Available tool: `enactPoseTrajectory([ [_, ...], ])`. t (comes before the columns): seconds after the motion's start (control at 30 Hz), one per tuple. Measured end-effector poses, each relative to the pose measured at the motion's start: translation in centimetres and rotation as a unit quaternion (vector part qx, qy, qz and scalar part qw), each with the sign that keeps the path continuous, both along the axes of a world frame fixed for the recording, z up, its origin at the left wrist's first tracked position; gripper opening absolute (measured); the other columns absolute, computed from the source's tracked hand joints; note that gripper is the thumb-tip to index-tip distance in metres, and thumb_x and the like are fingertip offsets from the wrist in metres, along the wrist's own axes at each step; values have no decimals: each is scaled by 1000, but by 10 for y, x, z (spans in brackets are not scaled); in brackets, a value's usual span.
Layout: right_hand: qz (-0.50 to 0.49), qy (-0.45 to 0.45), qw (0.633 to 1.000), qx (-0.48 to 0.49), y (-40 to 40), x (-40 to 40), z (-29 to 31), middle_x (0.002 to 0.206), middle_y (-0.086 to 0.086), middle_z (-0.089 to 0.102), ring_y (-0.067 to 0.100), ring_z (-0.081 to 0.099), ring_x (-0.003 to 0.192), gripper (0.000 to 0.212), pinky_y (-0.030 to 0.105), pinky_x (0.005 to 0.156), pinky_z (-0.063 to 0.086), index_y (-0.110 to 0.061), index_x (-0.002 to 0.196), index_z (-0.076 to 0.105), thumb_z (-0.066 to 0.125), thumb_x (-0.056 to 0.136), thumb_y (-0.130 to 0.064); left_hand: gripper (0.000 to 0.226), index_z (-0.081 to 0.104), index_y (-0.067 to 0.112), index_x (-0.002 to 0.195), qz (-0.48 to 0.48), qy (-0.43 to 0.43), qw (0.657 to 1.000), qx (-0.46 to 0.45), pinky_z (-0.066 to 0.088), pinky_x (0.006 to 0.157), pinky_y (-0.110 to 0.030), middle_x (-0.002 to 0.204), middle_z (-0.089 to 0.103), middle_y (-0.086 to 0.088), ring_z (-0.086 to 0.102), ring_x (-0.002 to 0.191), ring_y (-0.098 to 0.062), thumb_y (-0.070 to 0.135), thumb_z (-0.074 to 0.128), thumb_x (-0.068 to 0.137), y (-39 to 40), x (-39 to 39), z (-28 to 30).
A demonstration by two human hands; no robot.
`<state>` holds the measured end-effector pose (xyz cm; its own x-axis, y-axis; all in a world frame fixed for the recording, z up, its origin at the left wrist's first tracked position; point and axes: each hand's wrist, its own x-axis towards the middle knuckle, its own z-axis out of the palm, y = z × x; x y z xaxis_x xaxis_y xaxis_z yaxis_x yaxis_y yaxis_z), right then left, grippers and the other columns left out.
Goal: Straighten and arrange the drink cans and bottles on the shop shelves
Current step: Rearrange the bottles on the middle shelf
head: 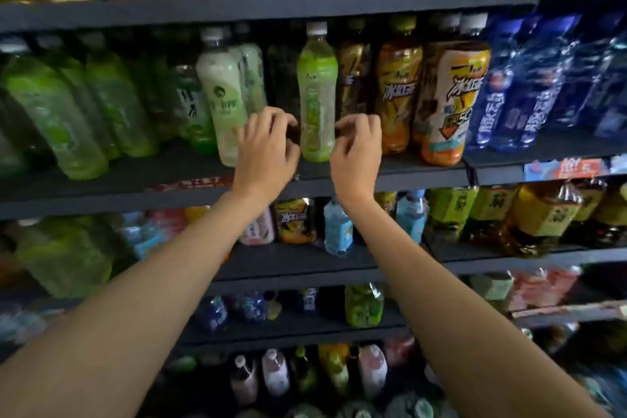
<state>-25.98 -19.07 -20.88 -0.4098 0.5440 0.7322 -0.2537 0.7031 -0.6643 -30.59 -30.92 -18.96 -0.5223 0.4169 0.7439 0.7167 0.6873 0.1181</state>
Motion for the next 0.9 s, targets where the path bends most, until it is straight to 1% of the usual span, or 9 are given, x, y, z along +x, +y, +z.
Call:
enactPoseTrajectory([
  [0.07,-15,-38,999,-16,0,5,-24,102,8,47,24,50,84,19,17,65,30,-4,96,55,42,86,7,27,57,7,106,-23,-25,999,-7,39,84,-42,109,52,-13,51,102,-32,11,46,82,0,1,-17],
  [0.17,-18,-71,997,-36,-2,16,-60,101,9,48,24,49,83,19,17,67,30,-3,95,55,42,84,8,33,59,7,99,-63,-49,996,-45,44,77,-40,101,55,-12,55,94,-31,17,36,78,1,11,-52],
  [0.27,-18,-135,988,-75,2,30,-96,101,11,50,25,50,91,16,20,72,35,-3,96,55,45,86,5,33,60,7,99,-101,-66,984,-128,48,74,-38,100,58,-11,58,92,-31,16,39,76,2,21,-92],
  [0.33,-12,-215,970,-109,11,32,-120,108,11,53,27,48,103,18,25,81,38,-3,107,54,50,89,-4,34,56,6,112,-85,-123,975,-166,45,82,-40,112,54,-12,54,102,-31,11,49,80,6,23,-111],
  [0.4,9,-299,943,-146,22,27,-141,124,11,51,28,42,119,42,30,94,36,-4,126,46,60,88,-16,44,45,8,128,-48,-204,964,-166,38,93,-36,128,44,-12,46,116,-29,13,54,85,12,23,-125],
  [0.47,38,-335,924,-182,33,18,-154,139,8,43,28,34,130,67,32,102,32,-6,140,32,67,84,-22,50,37,9,134,-31,-279,949,-140,35,95,-33,135,37,-11,42,122,-28,15,54,88,20,22,-137],
  [0.6,76,-339,919,-187,44,-3,-172,150,5,32,27,30,136,85,34,106,31,-9,147,18,71,81,-22,55,32,10,136,-45,-342,934,-97,41,90,-36,138,35,-10,47,119,-27,13,57,87,29,24,-162],
  [0.73,76,-339,916,-203,42,-29,-186,141,9,41,31,42,128,81,41,100,40,-9,140,28,75,76,-22,55,31,11,136,-50,-336,937,-78,43,89,-37,137,34,-7,50,116,-24,14,58,87,20,22,-188],
  [0.9,-17,-327,930,-168,26,-29,-195,131,12,36,35,52,109,60,35,71,39,-2,122,38,71,79,-27,67,26,11,140,-42,-335,939,-63,40,93,-34,142,32,-6,45,123,-23,23,64,85,16,12,-213],
])
